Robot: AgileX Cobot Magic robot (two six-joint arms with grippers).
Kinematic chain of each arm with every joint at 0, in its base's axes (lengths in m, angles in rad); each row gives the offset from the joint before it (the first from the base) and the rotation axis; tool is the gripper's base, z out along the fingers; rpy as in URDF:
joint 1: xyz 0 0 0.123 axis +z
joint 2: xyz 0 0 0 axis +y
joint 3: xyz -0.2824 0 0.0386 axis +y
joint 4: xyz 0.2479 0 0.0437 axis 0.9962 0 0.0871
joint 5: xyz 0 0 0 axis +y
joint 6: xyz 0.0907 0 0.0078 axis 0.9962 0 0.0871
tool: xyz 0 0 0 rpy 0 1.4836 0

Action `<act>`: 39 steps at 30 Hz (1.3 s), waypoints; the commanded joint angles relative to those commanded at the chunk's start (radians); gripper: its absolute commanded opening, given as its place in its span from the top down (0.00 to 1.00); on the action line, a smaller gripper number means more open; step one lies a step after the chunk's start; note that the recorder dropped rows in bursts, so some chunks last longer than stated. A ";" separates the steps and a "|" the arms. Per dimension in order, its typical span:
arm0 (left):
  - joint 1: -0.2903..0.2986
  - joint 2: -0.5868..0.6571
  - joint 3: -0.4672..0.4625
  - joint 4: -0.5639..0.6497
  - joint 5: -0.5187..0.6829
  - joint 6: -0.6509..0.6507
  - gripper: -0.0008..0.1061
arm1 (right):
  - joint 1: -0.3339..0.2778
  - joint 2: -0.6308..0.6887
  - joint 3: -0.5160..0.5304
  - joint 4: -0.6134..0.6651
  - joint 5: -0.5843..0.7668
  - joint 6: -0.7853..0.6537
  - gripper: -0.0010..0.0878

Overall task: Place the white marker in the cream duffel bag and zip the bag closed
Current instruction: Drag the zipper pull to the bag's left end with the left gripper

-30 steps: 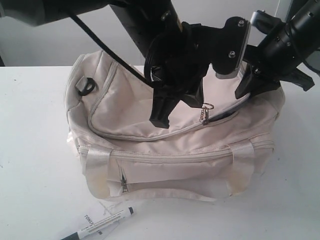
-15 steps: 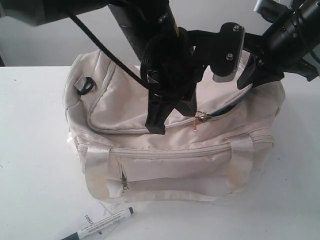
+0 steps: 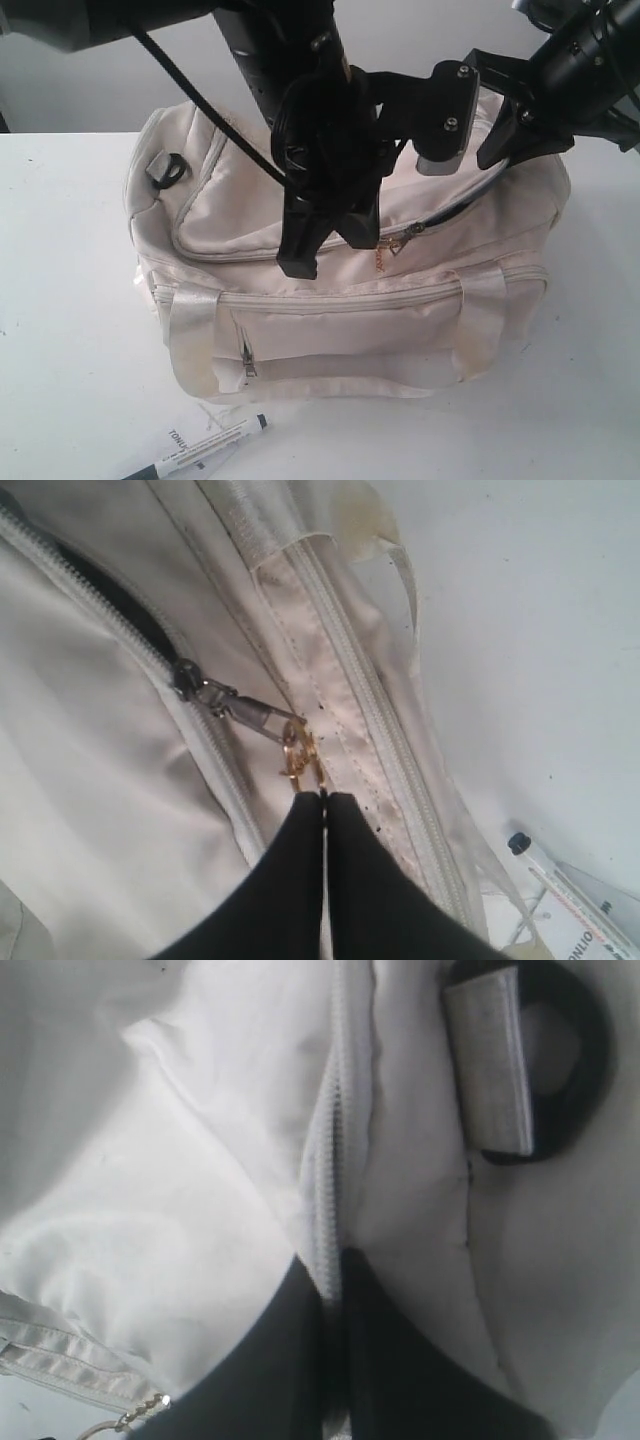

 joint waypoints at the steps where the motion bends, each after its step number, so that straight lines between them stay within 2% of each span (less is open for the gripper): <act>1: 0.000 0.000 0.000 0.000 0.006 0.000 0.99 | 0.000 0.000 0.000 0.000 0.002 -0.006 0.98; 9: 0.005 0.000 0.000 0.048 0.063 0.000 0.99 | 0.000 0.000 0.000 0.000 0.002 -0.008 0.98; 13: 0.028 0.002 0.000 0.048 0.102 0.000 0.99 | 0.000 0.000 0.000 0.000 0.002 -0.008 0.98; 31: 0.117 0.002 0.000 0.070 0.102 -0.078 0.99 | 0.000 0.000 0.000 0.000 -0.001 -0.008 0.98; 39: 0.119 0.002 0.002 0.080 0.102 -0.098 0.99 | 0.000 0.000 0.000 -0.009 -0.002 -0.031 0.98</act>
